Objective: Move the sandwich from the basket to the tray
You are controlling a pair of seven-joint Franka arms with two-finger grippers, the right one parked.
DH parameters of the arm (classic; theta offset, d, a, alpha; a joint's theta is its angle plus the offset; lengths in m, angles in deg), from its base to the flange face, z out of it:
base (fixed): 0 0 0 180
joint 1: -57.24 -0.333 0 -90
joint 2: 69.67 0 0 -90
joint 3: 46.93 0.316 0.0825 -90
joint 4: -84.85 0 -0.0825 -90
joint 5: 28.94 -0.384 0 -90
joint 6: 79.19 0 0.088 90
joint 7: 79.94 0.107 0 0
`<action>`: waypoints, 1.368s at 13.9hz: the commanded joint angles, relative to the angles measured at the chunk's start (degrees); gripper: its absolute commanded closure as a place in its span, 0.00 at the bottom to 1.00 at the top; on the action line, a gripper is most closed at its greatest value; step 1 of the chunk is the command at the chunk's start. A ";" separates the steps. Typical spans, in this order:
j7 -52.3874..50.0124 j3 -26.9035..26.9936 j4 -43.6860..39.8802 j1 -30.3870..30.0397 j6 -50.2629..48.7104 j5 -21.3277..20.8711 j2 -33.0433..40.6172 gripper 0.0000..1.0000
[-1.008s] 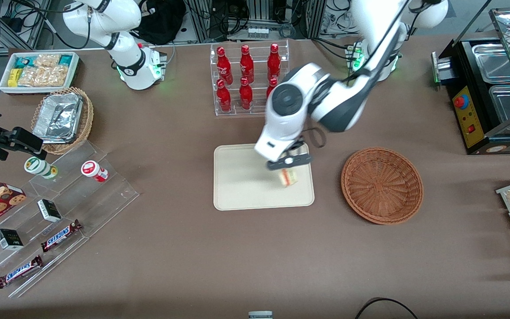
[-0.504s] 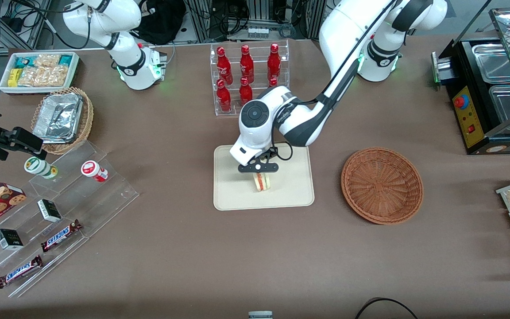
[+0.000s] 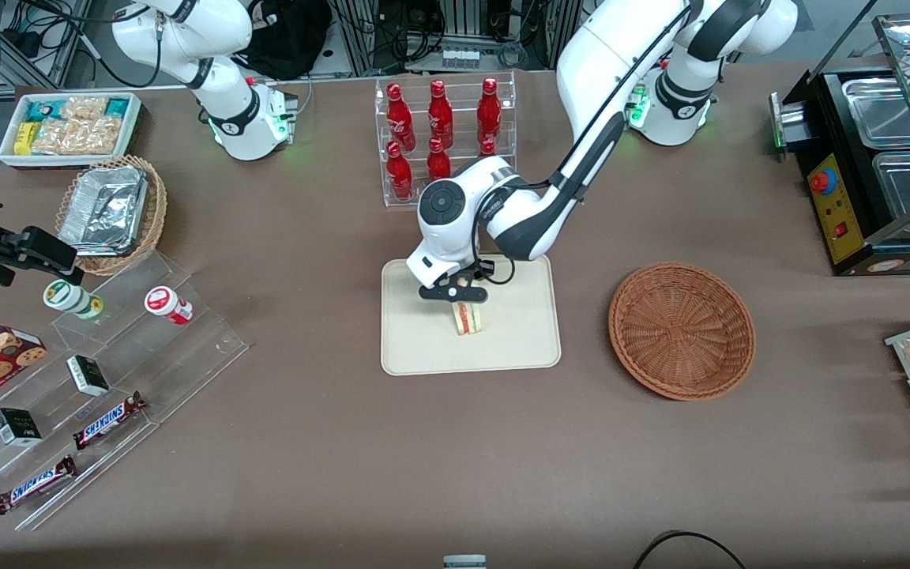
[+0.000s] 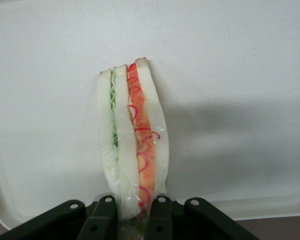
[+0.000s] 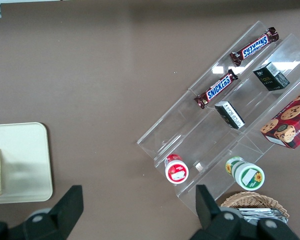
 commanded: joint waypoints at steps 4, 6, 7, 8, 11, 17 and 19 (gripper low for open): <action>-2.50 0.66 0.09 0.55 0.70 -0.31 1.22 0.01; -5.92 0.66 0.35 0.20 0.17 -0.04 4.64 0.00; -9.15 0.75 0.18 0.11 0.17 0.04 6.14 0.00; -12.67 0.92 0.09 0.11 -0.01 -0.22 7.37 0.00; -14.63 3.54 0.35 -0.06 -5.26 -0.31 13.86 0.00; -13.67 13.04 0.35 -2.15 -20.02 0.66 28.10 0.00; -8.69 13.05 0.26 -6.63 -24.95 1.10 32.59 0.00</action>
